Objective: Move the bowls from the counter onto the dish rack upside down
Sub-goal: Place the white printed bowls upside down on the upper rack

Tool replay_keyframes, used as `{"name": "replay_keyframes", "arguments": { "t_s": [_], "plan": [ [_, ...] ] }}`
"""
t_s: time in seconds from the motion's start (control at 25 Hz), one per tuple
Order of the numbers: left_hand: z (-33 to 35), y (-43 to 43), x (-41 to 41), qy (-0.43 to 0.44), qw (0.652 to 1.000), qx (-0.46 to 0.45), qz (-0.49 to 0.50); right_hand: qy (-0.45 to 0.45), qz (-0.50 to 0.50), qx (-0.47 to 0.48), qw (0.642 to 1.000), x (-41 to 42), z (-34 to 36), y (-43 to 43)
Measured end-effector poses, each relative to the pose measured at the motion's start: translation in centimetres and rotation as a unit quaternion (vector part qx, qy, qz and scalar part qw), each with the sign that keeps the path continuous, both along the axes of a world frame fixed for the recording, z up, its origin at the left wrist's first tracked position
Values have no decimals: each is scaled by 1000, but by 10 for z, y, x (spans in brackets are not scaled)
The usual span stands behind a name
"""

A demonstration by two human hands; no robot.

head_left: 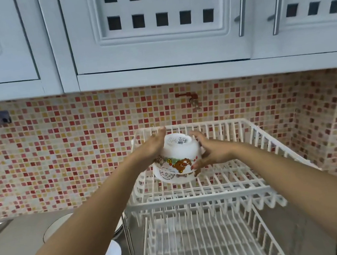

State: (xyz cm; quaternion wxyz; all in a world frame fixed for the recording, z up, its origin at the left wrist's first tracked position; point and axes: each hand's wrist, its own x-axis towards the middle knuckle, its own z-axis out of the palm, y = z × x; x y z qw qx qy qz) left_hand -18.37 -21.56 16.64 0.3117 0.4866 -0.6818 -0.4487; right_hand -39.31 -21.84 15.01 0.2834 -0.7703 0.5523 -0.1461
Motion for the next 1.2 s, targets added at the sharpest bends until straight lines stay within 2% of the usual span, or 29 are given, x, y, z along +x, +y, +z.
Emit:
{"name": "replay_keyframes", "arguments": {
  "t_s": [0.16,0.36,0.52,0.76,0.84,1.0,1.12,1.2],
  "plan": [
    [-2,-1,-5,-19,999,34,29,1,-7,-1,1000,1,-1,-3],
    [-9,-10,-4,-59,996,29,57,22,-9,-10,1000,4,-4,-1],
    [-9,-9,-1,-68,996,44,34,21,-26,3,999,10,-5,5],
    [1,16,14,-101,993,-48,34,55,-62,4,997,22,3,32],
    [5,30,28,-105,989,-96,35,33,-79,-33,996,36,12,49],
    [10,63,67,-105,971,-198,79,11,-103,-172,980,90,26,82],
    [6,86,111,-97,963,-222,118,-42,-92,-222,970,144,27,102],
    [-4,104,147,-96,963,-207,144,-68,-75,-242,965,188,22,113]
  ]
}}
